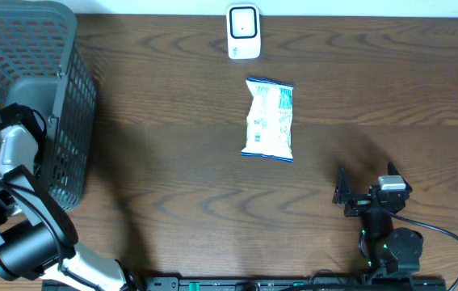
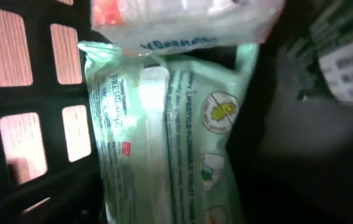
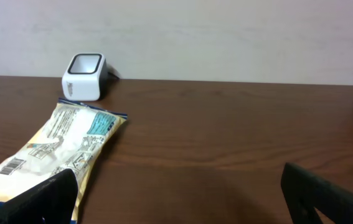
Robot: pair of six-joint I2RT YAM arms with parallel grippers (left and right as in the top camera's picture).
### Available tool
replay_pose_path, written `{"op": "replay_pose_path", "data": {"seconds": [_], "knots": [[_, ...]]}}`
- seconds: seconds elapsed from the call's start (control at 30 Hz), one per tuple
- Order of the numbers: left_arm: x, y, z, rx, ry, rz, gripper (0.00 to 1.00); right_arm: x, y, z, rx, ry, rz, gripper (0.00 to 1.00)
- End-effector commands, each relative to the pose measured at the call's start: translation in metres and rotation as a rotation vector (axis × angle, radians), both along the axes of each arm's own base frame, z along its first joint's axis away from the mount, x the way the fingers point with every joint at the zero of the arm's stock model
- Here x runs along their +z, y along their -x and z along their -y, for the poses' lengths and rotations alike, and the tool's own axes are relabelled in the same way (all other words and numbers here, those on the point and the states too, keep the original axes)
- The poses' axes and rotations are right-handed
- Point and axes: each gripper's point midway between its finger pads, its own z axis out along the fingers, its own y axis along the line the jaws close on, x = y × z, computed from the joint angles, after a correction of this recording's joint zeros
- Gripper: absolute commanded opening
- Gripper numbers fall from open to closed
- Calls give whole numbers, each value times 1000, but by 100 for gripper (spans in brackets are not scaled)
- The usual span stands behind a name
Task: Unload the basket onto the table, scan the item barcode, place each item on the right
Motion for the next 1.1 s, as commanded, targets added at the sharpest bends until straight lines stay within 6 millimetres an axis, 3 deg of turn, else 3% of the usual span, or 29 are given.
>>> {"op": "replay_pose_path", "data": {"seconds": [0.0, 0.03, 0.1, 0.17, 0.2, 0.3, 0.43, 0.47, 0.5, 0.57, 0.6, 0.67, 0.77, 0.87, 0.9, 0.93, 1.07], "knots": [[-11, 12, 4, 7, 5, -42, 53, -1, 0, 1, -5, 7, -2, 99], [-11, 12, 4, 5, 5, -41, 46, -1, 0, 1, -5, 7, -2, 99], [-6, 9, 2, -28, 6, -39, 23, -1, 0, 1, -5, 7, -2, 99], [5, 4, -1, -49, -1, -27, 11, -1, 0, 1, -5, 7, -2, 99], [21, 0, -3, -52, -15, -5, 8, -1, 0, 1, -5, 7, -2, 99], [64, -14, -8, -52, -56, 102, 8, -1, 0, 1, -5, 7, -2, 99], [151, -42, -1, -78, -125, 433, 8, -1, 0, 1, -5, 7, -2, 99], [163, -44, 0, -84, -137, 476, 8, -1, 0, 1, -5, 7, -2, 99], [192, -49, 5, -102, -168, 589, 8, -1, 0, 1, -5, 7, -2, 99], [224, -48, 10, -121, -213, 700, 8, -1, 0, 1, -5, 7, -2, 99], [254, -42, 15, -133, -272, 788, 8, -1, 0, 1, -5, 7, -2, 99], [283, -33, 23, -148, -328, 875, 8, -1, 0, 1, -5, 7, -2, 99], [322, -28, 52, -230, -342, 1023, 7, -1, 0, 1, -5, 7, -2, 99], [347, -51, 115, -491, -196, 1185, 7, -1, 0, 1, -5, 7, -2, 99], [350, -58, 129, -568, -166, 1203, 7, -1, 0, 1, -5, 7, -2, 99], [352, -68, 157, -707, -109, 1219, 7, -1, 0, 1, -5, 7, -2, 99], [331, -88, 214, -968, 4, 1147, 8, -1, 0, 1, -5, 7, -2, 99]]}}
